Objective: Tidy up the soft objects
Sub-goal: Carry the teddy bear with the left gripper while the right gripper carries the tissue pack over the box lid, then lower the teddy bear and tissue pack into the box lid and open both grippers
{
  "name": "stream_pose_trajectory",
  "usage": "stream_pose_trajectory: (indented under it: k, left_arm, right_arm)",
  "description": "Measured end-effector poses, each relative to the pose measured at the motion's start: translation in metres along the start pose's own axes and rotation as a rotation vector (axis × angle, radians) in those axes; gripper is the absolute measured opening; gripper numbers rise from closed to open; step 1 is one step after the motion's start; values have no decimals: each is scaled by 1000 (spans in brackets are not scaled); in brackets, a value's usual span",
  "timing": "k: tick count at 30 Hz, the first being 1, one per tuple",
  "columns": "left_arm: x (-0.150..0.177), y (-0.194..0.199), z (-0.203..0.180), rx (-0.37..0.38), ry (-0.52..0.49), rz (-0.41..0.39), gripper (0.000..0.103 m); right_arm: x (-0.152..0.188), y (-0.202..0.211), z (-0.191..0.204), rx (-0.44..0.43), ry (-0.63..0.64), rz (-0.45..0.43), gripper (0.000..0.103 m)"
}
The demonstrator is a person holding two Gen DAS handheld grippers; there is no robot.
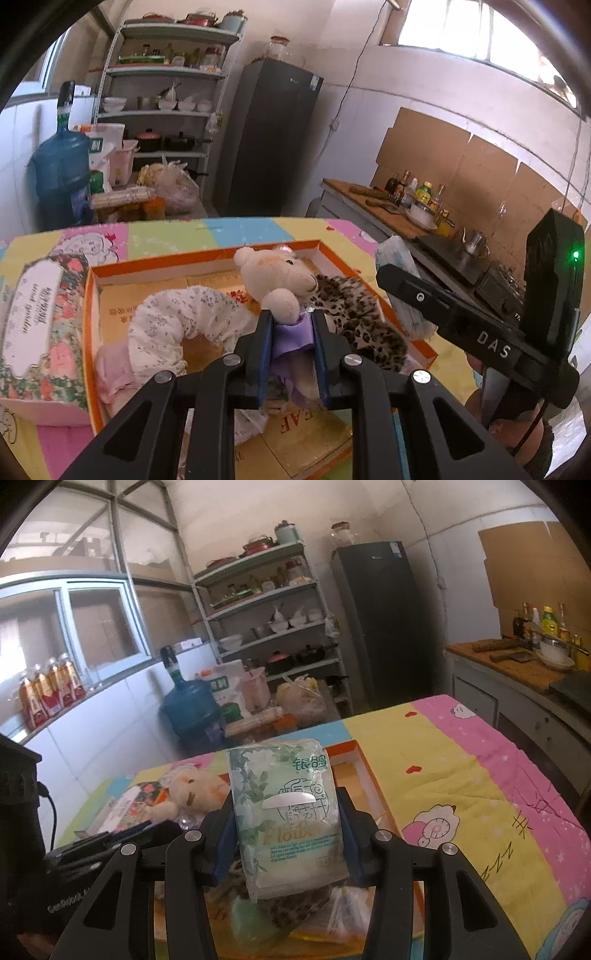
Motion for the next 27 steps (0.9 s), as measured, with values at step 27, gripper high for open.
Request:
stream_pose_trajectory:
  k: [27]
  left_arm:
    - [6, -16, 19, 45, 78, 12, 56]
  right_arm:
    - [12, -41, -13, -5, -49, 90, 65]
Point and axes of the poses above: each gripper's, at about its wrist camera, not at the fingertips, and y roughly against the way its jaws point, z to its left, x to its underside, the point moved 2 cm from there along -y, roughly the way its jaws point, and after that the axes turned 1 degree about -y, right-handed, at the moved point
